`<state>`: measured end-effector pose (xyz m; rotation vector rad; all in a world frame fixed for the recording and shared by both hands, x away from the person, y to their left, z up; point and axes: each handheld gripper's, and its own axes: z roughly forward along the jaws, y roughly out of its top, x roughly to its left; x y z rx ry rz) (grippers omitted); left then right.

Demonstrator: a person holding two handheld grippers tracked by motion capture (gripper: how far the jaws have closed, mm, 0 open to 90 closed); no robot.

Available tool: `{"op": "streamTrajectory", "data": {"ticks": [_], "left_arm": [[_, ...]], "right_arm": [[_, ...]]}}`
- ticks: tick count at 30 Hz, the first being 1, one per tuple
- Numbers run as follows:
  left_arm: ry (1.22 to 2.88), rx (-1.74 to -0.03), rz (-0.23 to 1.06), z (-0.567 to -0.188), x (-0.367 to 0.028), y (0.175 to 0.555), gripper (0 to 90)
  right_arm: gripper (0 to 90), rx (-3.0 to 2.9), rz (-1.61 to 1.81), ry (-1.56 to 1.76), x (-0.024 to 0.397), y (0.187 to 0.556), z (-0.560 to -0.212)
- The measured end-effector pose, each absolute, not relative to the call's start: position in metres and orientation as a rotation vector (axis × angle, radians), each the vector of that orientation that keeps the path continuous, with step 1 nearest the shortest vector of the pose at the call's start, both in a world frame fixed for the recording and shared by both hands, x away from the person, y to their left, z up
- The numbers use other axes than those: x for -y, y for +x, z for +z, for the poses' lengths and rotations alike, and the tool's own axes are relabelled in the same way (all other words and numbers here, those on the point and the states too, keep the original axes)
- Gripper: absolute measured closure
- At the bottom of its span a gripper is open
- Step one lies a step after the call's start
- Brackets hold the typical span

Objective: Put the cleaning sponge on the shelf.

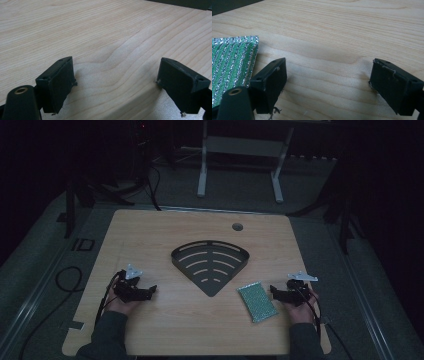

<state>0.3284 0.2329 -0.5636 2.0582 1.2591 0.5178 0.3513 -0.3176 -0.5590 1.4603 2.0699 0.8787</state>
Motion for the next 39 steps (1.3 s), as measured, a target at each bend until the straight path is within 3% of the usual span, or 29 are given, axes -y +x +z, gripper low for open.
{"op": "streamTrajectory", "data": {"ticks": [5,7,14,22,25,39], "left_arm": [[2.058,-1.259,0.518,-0.564,-0.233,0.328,14.0],[2.058,-1.259,0.518,-0.564,-0.233,0.328,14.0],[2.058,-1.26,0.518,-0.564,-0.233,0.328,14.0],[2.057,-1.26,0.518,-0.564,-0.233,0.328,14.1],[2.057,-1.26,0.518,-0.564,-0.233,0.328,14.1],[2.057,-1.26,0.518,-0.564,-0.233,0.328,14.1]], "right_arm": [[20.1,-2.05,0.883,1.47,0.319,0.35,-0.559],[30.3,-2.019,0.886,1.488,0.321,0.348,-0.557],[48.0,-1.997,0.955,1.45,0.323,0.337,-0.546],[86.5,-2.038,1.064,1.347,0.315,0.322,-0.528],[89.9,-2.069,1.14,1.316,0.309,0.316,-0.524],[89.9,-2.228,1.083,1.157,0.267,0.302,-0.528]]}}
